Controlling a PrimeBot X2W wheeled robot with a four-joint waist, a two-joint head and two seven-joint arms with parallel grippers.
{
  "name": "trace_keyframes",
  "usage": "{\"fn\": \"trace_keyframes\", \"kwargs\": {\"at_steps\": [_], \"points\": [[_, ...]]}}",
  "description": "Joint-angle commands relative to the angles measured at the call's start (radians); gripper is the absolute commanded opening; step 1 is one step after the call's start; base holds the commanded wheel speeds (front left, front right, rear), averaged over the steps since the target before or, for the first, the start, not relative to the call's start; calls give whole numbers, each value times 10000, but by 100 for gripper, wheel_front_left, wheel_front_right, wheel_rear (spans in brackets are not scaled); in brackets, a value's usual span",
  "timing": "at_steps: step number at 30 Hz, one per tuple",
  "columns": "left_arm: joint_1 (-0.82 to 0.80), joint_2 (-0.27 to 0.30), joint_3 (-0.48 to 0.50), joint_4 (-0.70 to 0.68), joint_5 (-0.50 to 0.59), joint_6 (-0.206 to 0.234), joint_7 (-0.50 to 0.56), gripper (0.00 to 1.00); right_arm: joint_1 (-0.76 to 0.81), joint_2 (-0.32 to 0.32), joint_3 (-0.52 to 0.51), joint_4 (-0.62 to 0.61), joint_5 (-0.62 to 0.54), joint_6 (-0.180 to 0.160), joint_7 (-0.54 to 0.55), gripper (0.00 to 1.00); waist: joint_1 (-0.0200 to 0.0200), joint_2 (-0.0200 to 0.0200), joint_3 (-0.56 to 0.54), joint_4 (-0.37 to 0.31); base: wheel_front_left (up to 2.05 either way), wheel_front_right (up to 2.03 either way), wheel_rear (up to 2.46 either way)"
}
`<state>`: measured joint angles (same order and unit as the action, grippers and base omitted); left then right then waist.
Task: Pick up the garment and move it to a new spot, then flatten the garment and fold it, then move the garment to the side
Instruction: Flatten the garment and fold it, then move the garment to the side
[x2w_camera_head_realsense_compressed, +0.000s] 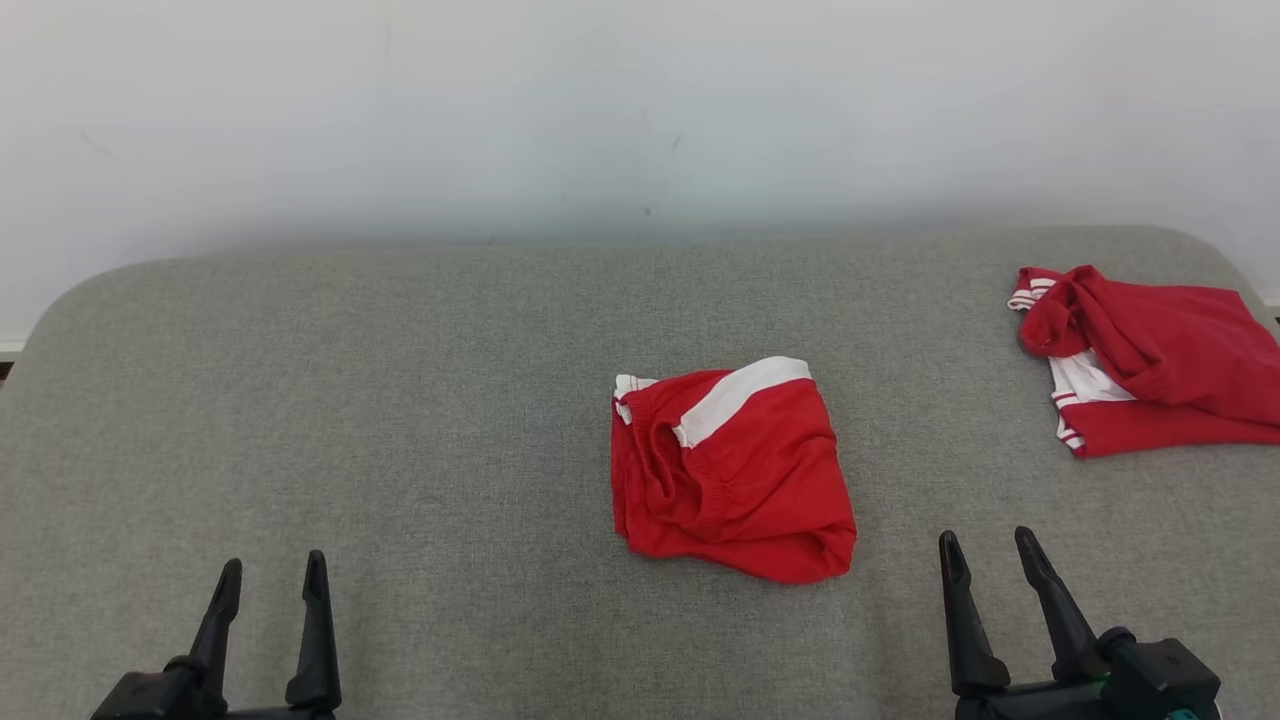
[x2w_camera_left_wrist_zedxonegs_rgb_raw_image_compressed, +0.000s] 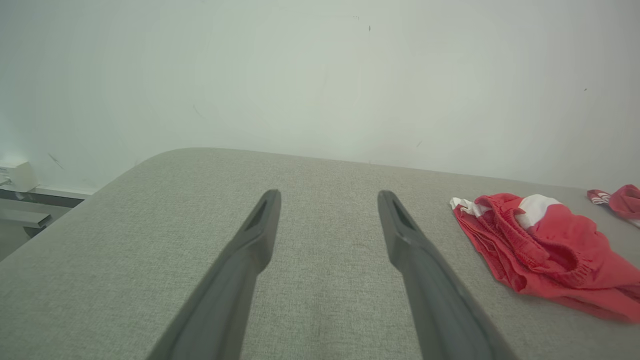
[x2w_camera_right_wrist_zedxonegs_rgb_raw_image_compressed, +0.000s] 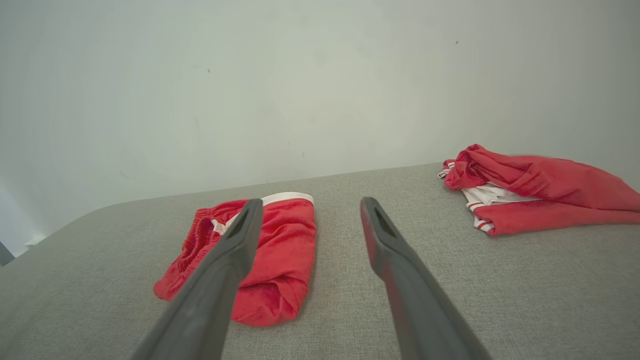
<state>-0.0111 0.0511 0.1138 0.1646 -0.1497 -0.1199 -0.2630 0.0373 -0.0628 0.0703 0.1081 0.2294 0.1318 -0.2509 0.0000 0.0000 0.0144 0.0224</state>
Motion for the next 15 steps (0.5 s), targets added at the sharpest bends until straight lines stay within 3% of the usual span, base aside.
{"fn": "trace_keyframes", "kwargs": {"at_steps": [1, 15], "points": [[145, 18, 9, 13, 80, 12, -16, 100, 46, 31, -27, 21, -52, -29, -24, 100, 0, 0, -13, -13, 0, 0, 0], [171, 14, -58, -47, 95, 20, -16, 100, -217, 31, -95, 78, -52, -29, -6, 100, 0, 0, -8, 39, 0, 0, 0]]}}
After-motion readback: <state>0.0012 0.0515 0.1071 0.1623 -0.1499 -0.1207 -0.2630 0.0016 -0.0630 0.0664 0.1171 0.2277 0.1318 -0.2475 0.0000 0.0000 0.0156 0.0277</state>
